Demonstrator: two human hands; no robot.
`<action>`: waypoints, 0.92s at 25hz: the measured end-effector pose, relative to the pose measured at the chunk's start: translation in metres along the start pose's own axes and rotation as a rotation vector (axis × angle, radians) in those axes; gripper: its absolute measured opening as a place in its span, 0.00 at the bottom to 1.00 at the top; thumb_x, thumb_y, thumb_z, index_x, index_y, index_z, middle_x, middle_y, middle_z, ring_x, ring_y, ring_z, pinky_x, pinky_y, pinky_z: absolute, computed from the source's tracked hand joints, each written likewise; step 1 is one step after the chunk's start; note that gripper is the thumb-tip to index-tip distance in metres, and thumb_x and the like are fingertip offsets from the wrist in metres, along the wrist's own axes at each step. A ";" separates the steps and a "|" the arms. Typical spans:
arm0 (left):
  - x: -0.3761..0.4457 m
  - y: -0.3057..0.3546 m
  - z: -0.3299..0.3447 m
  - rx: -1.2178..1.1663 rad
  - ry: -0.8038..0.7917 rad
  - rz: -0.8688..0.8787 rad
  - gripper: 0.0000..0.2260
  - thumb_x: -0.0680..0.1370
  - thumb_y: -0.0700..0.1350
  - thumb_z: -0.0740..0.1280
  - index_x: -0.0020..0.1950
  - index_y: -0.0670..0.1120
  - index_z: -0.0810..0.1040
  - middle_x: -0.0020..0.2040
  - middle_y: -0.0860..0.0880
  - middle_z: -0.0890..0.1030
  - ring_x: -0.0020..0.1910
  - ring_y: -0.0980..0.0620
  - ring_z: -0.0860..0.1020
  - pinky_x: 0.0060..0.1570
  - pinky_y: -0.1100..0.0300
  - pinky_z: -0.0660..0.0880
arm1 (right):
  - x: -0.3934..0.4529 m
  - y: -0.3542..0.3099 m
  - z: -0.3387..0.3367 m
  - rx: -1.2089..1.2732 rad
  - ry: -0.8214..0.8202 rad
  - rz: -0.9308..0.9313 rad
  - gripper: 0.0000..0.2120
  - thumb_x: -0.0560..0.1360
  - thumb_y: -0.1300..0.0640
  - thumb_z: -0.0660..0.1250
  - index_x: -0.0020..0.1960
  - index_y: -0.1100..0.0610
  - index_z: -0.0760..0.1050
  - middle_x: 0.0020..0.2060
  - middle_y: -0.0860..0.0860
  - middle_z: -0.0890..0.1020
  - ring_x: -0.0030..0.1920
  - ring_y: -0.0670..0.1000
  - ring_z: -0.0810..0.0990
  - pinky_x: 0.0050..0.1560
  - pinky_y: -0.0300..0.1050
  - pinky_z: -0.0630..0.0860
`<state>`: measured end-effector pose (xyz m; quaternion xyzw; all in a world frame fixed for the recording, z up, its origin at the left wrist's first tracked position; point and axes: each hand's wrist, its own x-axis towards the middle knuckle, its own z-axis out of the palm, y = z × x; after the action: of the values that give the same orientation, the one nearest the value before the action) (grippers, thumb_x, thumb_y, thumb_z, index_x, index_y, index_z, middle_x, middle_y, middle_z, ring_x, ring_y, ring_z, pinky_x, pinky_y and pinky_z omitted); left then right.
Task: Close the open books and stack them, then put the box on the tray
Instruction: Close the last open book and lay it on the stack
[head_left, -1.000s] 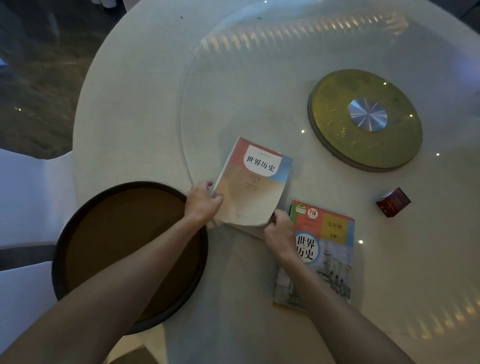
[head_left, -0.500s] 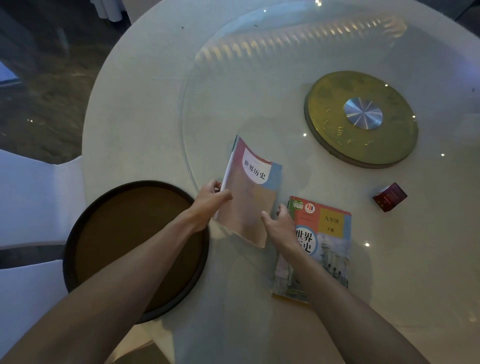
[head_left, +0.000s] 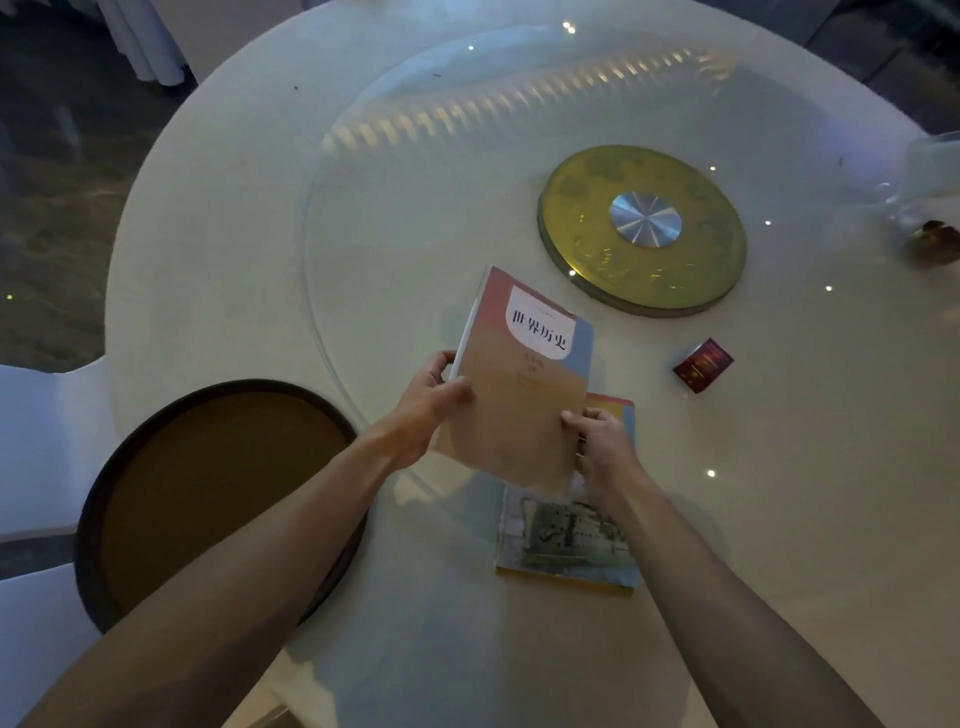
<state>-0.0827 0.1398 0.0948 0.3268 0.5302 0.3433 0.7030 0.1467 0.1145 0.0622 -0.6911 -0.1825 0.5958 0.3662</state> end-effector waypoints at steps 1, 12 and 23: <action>0.001 -0.011 0.008 0.032 0.018 -0.010 0.19 0.74 0.38 0.66 0.65 0.45 0.73 0.55 0.40 0.84 0.51 0.39 0.83 0.51 0.42 0.81 | -0.002 0.002 -0.014 -0.064 0.042 -0.020 0.09 0.81 0.59 0.67 0.59 0.61 0.76 0.57 0.58 0.83 0.53 0.56 0.82 0.54 0.56 0.81; -0.014 -0.121 0.078 0.744 0.195 -0.009 0.11 0.75 0.43 0.70 0.57 0.48 0.84 0.45 0.50 0.86 0.42 0.51 0.84 0.36 0.64 0.74 | -0.018 0.069 -0.114 -0.551 0.209 -0.124 0.05 0.75 0.59 0.68 0.43 0.58 0.81 0.40 0.51 0.85 0.42 0.55 0.83 0.44 0.51 0.81; -0.023 -0.135 0.077 0.992 0.217 0.017 0.11 0.75 0.42 0.68 0.55 0.46 0.84 0.48 0.48 0.83 0.47 0.47 0.83 0.47 0.56 0.79 | -0.010 0.094 -0.119 -0.821 0.227 -0.209 0.07 0.76 0.57 0.65 0.44 0.56 0.80 0.52 0.62 0.84 0.57 0.62 0.79 0.50 0.51 0.76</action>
<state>0.0054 0.0392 0.0129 0.5882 0.6968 0.0878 0.4010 0.2407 0.0106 0.0041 -0.8183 -0.4316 0.3540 0.1371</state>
